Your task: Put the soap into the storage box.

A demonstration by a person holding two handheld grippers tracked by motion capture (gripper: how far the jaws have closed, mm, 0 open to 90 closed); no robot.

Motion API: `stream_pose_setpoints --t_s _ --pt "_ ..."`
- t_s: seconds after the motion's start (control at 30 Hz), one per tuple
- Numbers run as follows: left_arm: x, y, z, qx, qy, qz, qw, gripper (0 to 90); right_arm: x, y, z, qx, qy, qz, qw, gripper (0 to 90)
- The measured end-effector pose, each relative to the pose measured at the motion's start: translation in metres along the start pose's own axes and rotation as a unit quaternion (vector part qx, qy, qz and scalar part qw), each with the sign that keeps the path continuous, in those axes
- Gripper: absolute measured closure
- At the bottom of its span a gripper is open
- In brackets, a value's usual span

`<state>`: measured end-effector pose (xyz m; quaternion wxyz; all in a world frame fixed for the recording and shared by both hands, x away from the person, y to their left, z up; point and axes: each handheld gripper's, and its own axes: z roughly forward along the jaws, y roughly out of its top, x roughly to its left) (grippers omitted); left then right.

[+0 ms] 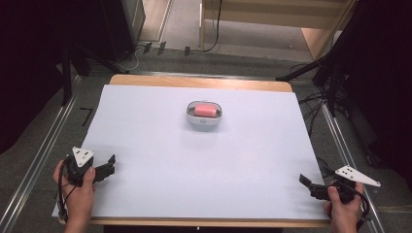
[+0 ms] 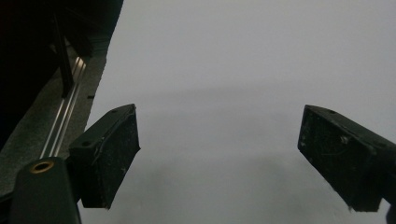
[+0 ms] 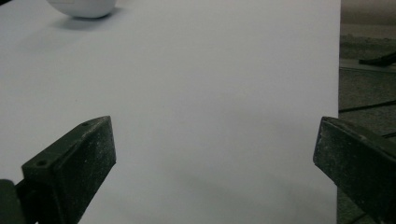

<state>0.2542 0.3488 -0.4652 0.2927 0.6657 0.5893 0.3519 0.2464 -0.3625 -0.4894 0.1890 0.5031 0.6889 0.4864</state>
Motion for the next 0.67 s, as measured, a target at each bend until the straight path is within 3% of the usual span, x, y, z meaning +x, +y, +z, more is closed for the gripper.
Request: stream_pose_setpoints --t_s 0.1,0.23,0.4,0.67 --pt "-0.0002 -0.0001 0.0000 -0.001 0.001 -0.001 1.0000 13.3 0.0004 -0.0010 -0.0001 -0.002 -0.009 0.004 1.0000 0.7" --pt "-0.0009 -0.0001 0.0001 0.000 0.002 0.002 1.0000 13.3 0.0054 -0.0010 0.0021 0.007 -0.029 -0.013 0.9995 5.7" --pt "-0.0009 0.0000 0.0004 0.001 0.002 0.004 1.0000 13.3 0.0040 -0.0008 0.0024 0.009 -0.027 -0.007 0.9996 5.7" --pt "-0.0011 0.0001 0.0005 0.001 0.002 0.005 1.0000 13.3 0.0067 -0.0002 0.0051 0.023 -0.035 -0.019 0.9989 6.5"
